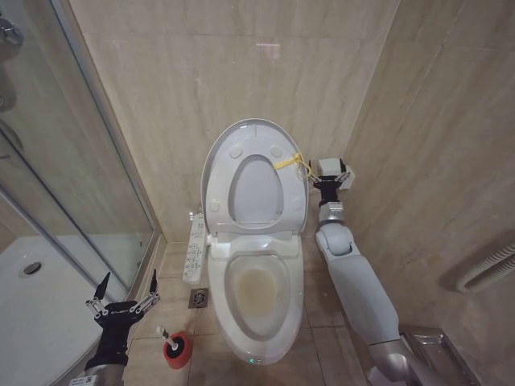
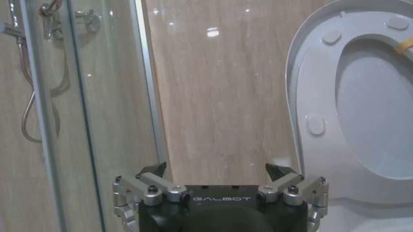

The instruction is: Open the toilet lid, clean the toilet bowl with a toilet brush, close the toilet lid, and flush.

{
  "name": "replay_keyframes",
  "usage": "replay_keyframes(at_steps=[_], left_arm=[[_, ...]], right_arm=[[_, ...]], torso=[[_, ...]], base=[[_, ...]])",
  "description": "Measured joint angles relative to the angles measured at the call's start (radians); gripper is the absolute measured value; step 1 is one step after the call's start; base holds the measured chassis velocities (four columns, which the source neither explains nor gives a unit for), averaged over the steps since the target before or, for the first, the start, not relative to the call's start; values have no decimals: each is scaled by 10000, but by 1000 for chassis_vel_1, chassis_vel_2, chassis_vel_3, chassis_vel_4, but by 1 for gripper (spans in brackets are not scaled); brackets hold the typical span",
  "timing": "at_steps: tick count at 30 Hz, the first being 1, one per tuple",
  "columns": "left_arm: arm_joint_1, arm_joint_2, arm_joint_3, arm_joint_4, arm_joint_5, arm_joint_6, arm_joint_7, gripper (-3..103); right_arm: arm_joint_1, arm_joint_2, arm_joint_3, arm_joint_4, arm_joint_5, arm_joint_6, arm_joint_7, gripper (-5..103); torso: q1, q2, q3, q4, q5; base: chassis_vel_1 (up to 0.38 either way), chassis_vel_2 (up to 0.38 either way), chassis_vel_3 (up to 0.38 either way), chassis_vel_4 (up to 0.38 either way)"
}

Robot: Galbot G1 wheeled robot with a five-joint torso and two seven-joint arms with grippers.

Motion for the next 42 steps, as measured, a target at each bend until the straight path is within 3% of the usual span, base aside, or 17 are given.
replay_keyframes(at_steps=[13,24,34,42], left_arm=[[0,0,0,0,0,0,0,100],[0,0,1,0,0,0,1,100],[0,0,1,0,0,0,0,100],[-1,0,1,0,0,0,1,100]], right_arm=[[-1170,-901,-337,1174,297,56,2,100],[-3689,-1834,363,2970,958,15,-206,100],[-5230,-2117,1283,4161,1160,-63,-54,100],[-6935,-2068,1694,5588,1777,-653,661,100]], torso=[[-2,2,-1,15,0],[1,-2,4,34,6],[2,-2,3,22,4],[1,-2,1,16,3]], base=[[0,0,0,0],[0,0,0,0],[0,0,0,0],[0,0,0,0]])
